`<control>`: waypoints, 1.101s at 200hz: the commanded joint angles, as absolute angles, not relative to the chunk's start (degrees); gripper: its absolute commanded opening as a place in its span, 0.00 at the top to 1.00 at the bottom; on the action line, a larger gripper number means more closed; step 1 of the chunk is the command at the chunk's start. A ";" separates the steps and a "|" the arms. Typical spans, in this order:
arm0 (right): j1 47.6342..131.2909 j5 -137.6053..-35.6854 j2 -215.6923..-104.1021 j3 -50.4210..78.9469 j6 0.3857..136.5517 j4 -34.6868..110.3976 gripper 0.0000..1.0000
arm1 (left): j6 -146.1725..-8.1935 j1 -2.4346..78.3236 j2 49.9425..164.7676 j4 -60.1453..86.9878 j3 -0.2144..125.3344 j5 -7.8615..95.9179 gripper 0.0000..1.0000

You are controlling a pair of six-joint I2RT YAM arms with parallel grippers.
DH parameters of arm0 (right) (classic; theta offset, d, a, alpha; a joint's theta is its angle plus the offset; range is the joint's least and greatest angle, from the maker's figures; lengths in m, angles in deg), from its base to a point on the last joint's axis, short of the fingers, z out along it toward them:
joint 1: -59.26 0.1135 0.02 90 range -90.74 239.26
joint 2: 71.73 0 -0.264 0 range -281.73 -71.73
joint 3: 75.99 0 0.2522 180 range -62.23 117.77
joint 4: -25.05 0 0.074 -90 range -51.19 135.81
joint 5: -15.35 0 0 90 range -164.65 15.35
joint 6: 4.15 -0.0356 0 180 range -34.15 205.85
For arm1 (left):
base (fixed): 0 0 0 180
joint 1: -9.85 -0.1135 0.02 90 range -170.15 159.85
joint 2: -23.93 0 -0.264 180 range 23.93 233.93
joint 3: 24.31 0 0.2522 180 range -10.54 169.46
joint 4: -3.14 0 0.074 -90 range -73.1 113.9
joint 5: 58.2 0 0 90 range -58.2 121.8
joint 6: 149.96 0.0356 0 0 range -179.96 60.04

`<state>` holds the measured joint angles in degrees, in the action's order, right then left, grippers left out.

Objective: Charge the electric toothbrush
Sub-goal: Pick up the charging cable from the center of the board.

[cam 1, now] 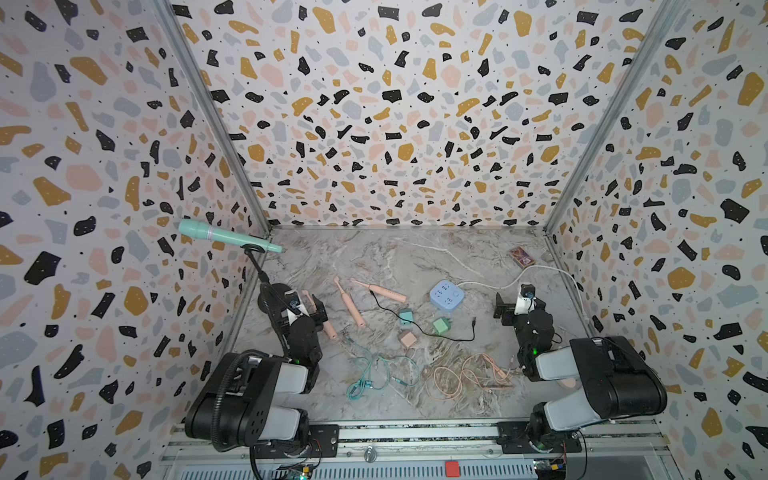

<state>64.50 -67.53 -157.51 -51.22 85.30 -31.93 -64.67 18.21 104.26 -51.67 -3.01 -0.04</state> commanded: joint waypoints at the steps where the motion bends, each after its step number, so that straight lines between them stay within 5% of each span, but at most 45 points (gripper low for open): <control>1: 64.41 -68.27 -157.10 -50.23 85.79 -32.43 0.01 | -64.19 17.93 103.59 -53.41 -2.11 0.23 0.01; 177: 64.44 -68.33 -156.88 -50.57 85.85 -32.77 0.01 | -64.18 17.93 103.65 -53.41 -2.09 0.20 0.01; 194: 66.27 -58.08 -153.26 -48.02 84.32 -25.91 0.01 | -63.39 17.91 102.63 -54.67 -1.99 0.86 0.00; 220: 68.07 -58.67 -140.64 -36.11 79.71 -1.46 0.01 | -66.82 19.40 90.21 -24.63 11.02 1.09 0.01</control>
<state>66.33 -61.81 -151.02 -46.83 84.64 -19.56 -63.60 18.45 98.99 -41.14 0.26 1.36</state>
